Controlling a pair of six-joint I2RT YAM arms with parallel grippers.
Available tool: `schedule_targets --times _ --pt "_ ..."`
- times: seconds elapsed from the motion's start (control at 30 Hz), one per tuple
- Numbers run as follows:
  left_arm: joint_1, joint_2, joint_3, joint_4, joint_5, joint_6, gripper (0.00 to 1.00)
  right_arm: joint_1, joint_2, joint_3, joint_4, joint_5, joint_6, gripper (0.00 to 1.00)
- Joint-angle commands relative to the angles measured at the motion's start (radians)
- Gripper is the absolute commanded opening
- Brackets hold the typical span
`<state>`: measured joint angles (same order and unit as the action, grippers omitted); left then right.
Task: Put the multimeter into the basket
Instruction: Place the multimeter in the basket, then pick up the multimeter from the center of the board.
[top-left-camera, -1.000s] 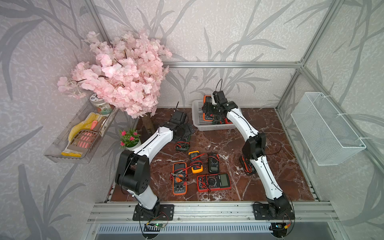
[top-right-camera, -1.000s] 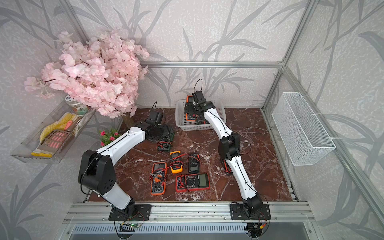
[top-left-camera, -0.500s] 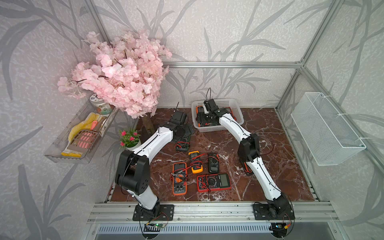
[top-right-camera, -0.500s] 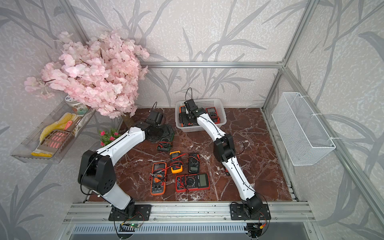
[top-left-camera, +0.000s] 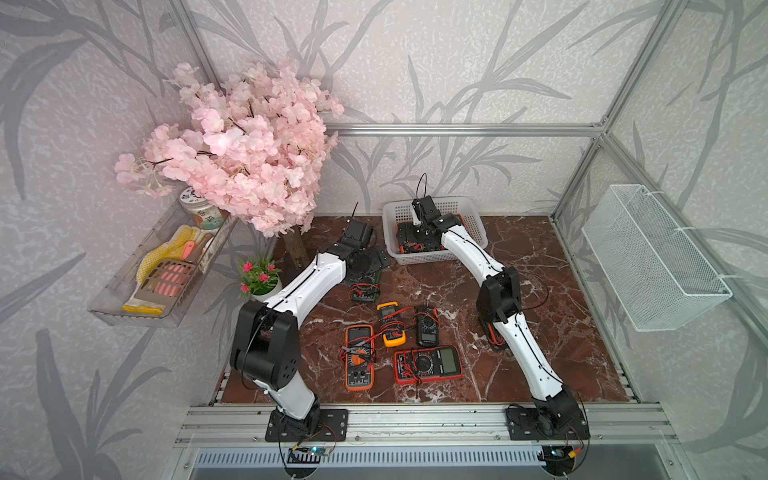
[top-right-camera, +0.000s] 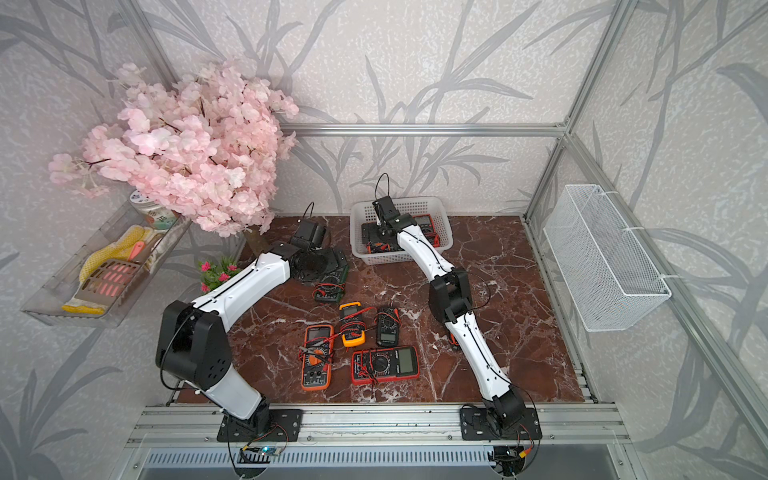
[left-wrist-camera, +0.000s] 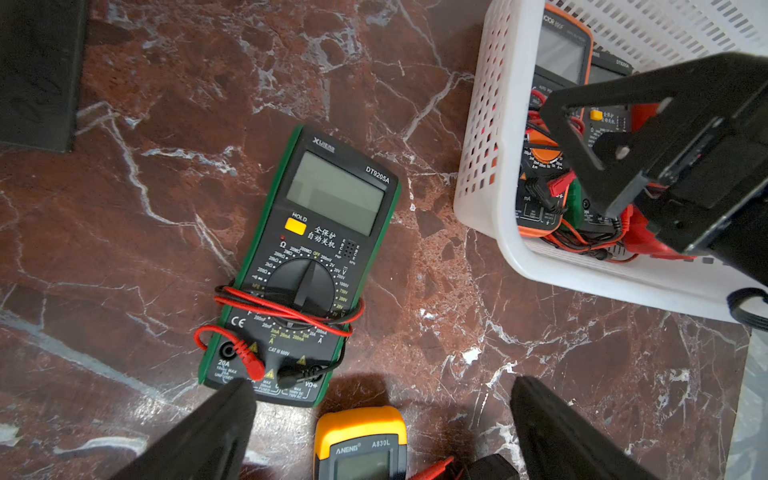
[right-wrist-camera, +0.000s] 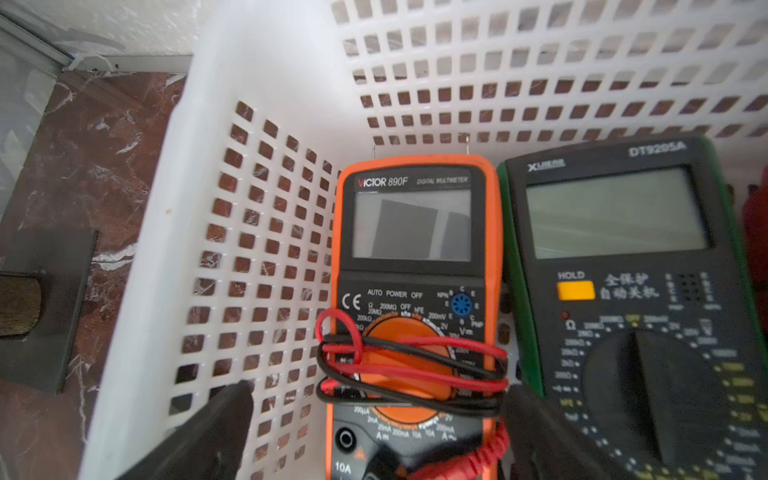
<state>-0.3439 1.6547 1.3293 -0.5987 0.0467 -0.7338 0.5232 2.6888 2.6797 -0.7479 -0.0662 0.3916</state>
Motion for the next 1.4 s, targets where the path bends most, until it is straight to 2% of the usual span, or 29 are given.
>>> schedule_targets --times 0.0,0.13,0.27,0.4,0.6,0.8,0.9,1.0,1.27,1.37 --pt "-0.003 -0.031 0.021 -0.009 -0.007 0.01 1.0 -0.004 -0.126 0.009 -0.054 0.024 0.006 0.99" --pt "-0.004 -0.048 -0.005 0.015 -0.006 0.01 1.0 -0.013 -0.241 -0.036 -0.137 0.061 -0.004 0.99" --pt "-0.011 -0.066 -0.027 0.027 -0.011 0.01 1.0 -0.036 -0.406 -0.202 -0.194 0.077 0.01 0.99" --pt "-0.027 -0.083 -0.048 0.033 -0.018 0.004 1.0 -0.059 -0.588 -0.465 -0.189 0.069 0.022 0.99" --pt "-0.074 -0.12 -0.101 0.035 -0.045 -0.02 1.0 -0.088 -0.898 -0.956 -0.019 0.055 0.054 0.99" --pt "-0.136 -0.168 -0.175 0.04 -0.063 -0.033 1.0 -0.109 -1.083 -1.232 -0.008 0.008 0.065 0.99" --pt "-0.157 -0.177 -0.199 0.043 -0.051 -0.01 1.0 -0.108 -1.143 -1.33 -0.006 0.01 0.066 0.99" --pt "-0.17 -0.177 -0.206 0.024 -0.091 0.005 1.0 -0.108 -1.187 -1.406 -0.006 0.026 0.063 0.99" --pt "-0.153 -0.076 -0.146 -0.007 -0.277 0.091 1.0 -0.111 -1.234 -1.441 -0.096 0.017 0.053 0.99" --pt "-0.125 -0.01 -0.083 -0.033 -0.289 0.168 1.0 -0.112 -1.252 -1.459 -0.097 0.014 0.08 0.99"
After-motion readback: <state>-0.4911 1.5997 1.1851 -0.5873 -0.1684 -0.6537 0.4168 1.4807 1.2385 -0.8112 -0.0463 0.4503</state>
